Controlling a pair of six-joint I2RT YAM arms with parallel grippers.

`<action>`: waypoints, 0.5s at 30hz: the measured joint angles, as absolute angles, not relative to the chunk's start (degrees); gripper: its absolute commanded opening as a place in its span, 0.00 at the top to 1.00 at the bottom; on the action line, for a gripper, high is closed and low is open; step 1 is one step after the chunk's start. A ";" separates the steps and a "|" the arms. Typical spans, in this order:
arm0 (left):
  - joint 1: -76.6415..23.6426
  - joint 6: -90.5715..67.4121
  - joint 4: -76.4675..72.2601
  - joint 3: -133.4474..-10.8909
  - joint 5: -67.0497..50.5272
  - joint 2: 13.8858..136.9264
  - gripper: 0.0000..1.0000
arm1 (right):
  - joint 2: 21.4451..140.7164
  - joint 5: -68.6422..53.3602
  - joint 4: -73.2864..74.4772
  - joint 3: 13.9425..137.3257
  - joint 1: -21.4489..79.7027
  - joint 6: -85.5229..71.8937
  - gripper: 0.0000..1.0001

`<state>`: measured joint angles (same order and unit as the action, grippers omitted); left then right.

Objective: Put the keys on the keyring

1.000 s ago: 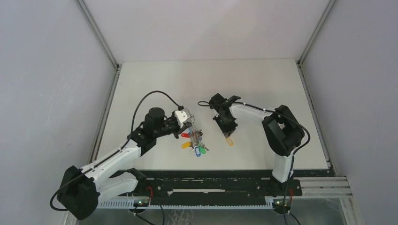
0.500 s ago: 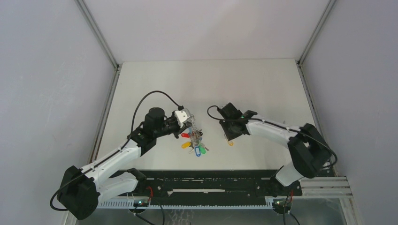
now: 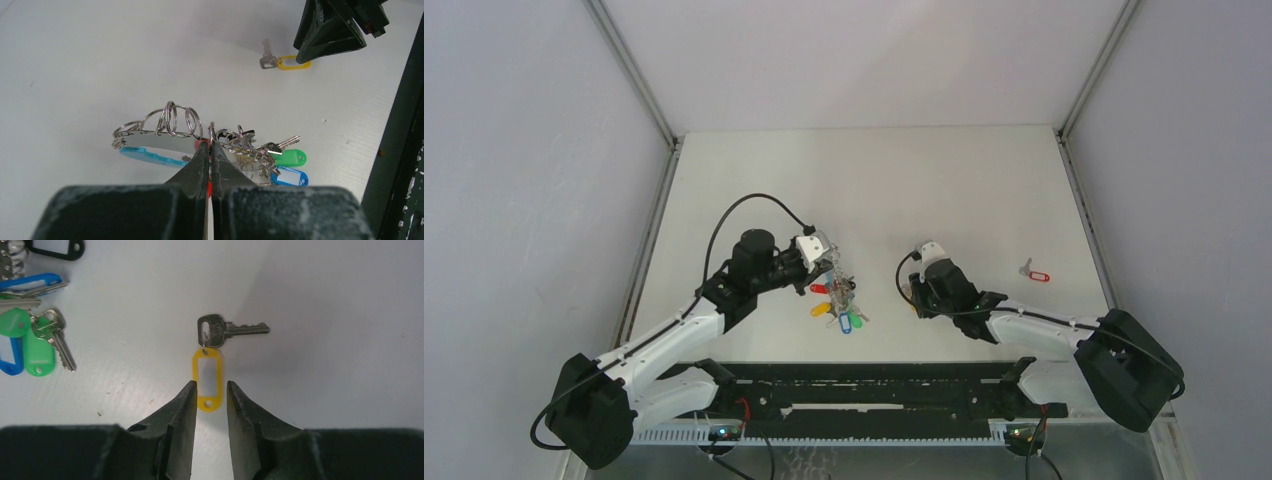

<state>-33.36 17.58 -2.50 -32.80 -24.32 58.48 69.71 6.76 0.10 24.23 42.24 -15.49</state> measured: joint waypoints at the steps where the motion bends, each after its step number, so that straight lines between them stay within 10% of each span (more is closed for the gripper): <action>1: -33.36 17.58 -2.50 -32.80 -24.32 58.48 1.00 | 69.71 6.83 -1.72 23.46 42.46 -15.40 0.73; 15: -33.36 17.58 -3.55 -32.80 -24.32 58.48 1.00 | 69.54 10.39 -15.99 18.46 45.19 -13.82 0.80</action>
<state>-33.36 17.58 -3.55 -32.80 -24.32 58.48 69.54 10.39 -15.99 18.46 45.19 -13.82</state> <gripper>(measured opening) 0.009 0.214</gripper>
